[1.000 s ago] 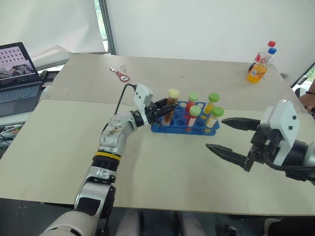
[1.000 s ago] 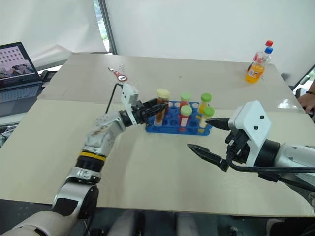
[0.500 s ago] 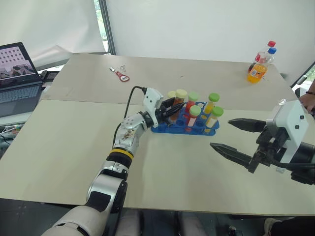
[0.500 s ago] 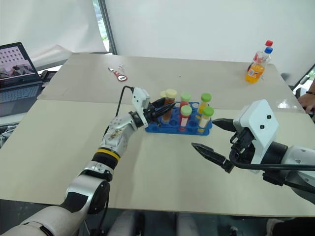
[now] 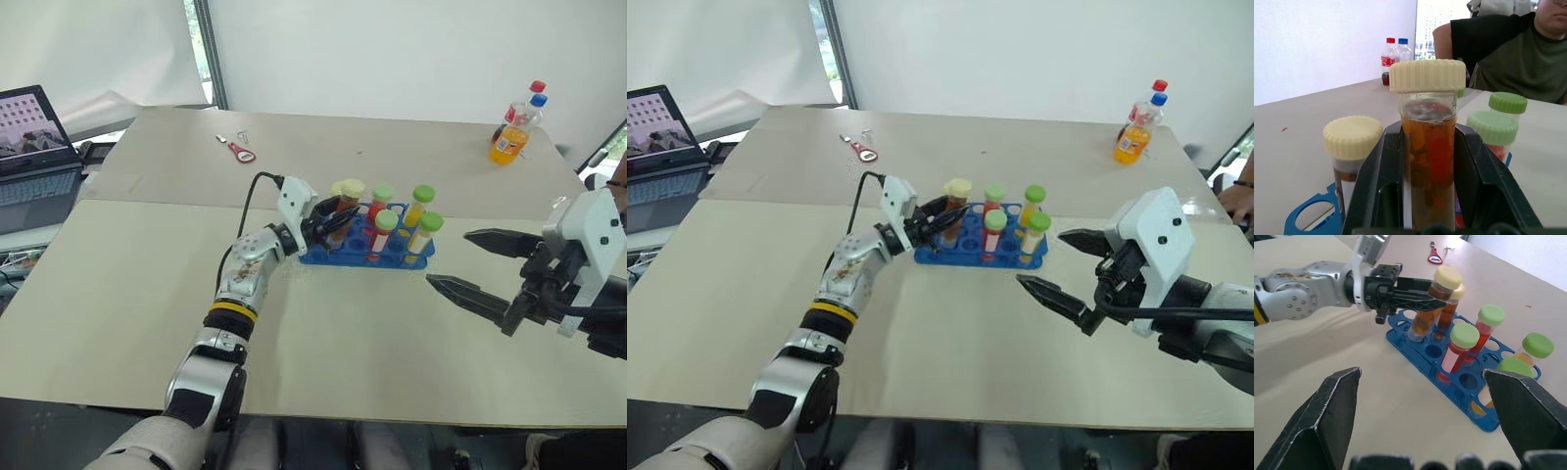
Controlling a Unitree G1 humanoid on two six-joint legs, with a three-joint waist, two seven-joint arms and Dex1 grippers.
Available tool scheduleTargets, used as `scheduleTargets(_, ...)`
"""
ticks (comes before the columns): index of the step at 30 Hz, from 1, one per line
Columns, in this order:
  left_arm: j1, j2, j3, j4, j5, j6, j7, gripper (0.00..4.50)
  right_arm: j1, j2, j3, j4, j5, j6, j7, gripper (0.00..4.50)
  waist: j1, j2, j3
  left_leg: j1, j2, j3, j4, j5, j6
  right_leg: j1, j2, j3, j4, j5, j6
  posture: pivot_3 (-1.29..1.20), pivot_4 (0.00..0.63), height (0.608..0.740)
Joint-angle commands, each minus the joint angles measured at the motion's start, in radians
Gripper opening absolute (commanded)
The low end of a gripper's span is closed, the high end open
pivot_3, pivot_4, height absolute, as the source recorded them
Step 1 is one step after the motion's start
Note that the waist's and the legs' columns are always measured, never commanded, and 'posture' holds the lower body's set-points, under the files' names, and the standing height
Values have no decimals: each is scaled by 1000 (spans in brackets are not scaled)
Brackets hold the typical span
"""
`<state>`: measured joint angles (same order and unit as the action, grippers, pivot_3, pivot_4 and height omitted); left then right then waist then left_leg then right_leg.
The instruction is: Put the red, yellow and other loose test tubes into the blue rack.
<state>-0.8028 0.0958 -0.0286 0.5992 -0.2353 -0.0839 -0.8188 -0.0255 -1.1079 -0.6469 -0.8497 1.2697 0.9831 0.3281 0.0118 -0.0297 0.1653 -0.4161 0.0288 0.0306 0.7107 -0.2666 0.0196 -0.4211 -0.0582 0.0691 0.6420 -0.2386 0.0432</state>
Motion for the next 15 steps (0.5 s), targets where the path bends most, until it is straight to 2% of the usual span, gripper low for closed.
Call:
scheduleTargets(1, 15, -4, -15, -38, 16, 5, 17, 891, -14, -15, -23, 0, 8, -30, -3, 4458, 1, 0, 0, 0, 0, 0, 0, 0, 0, 0, 0, 0, 0, 0, 0, 0, 150, 740)
scheduleTargets(15, 19, -35, -25, 1, 48, -25, 68, 891, 20, -8, -37, -19, 17, -23, -12, 4458, 0, 0, 0, 0, 0, 0, 0, 0, 0, 1, 0, 0, 0, 0, 0, 0, 150, 740)
